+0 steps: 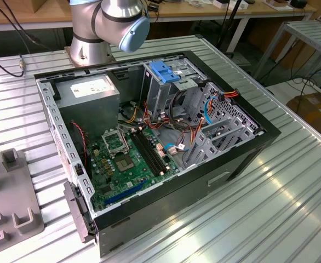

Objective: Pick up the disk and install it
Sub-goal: 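Pick up the disk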

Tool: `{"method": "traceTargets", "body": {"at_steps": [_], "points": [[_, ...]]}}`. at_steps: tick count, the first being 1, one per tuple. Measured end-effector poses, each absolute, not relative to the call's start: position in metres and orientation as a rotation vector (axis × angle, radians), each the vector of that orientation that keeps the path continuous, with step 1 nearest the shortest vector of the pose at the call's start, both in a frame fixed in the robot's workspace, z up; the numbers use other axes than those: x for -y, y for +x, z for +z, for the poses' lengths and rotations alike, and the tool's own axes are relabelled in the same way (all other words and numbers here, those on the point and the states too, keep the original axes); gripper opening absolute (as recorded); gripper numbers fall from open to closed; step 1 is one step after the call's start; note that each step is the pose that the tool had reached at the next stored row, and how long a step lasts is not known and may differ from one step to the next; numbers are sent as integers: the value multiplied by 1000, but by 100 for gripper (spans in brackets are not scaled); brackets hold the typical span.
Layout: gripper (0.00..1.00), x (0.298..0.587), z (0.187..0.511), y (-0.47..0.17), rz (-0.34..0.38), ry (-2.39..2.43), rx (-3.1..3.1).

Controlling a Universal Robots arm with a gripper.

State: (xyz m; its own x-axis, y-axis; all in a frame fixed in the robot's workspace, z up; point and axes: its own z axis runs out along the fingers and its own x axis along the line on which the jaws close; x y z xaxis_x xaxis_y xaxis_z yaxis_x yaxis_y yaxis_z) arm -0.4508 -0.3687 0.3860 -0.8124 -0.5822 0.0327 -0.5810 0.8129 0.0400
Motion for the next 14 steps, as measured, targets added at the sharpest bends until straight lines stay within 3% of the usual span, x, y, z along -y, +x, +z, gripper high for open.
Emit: {"method": "traceTargets", "body": {"at_steps": [14], "points": [[10,369,386,-451,-32,1399,2760]]}}
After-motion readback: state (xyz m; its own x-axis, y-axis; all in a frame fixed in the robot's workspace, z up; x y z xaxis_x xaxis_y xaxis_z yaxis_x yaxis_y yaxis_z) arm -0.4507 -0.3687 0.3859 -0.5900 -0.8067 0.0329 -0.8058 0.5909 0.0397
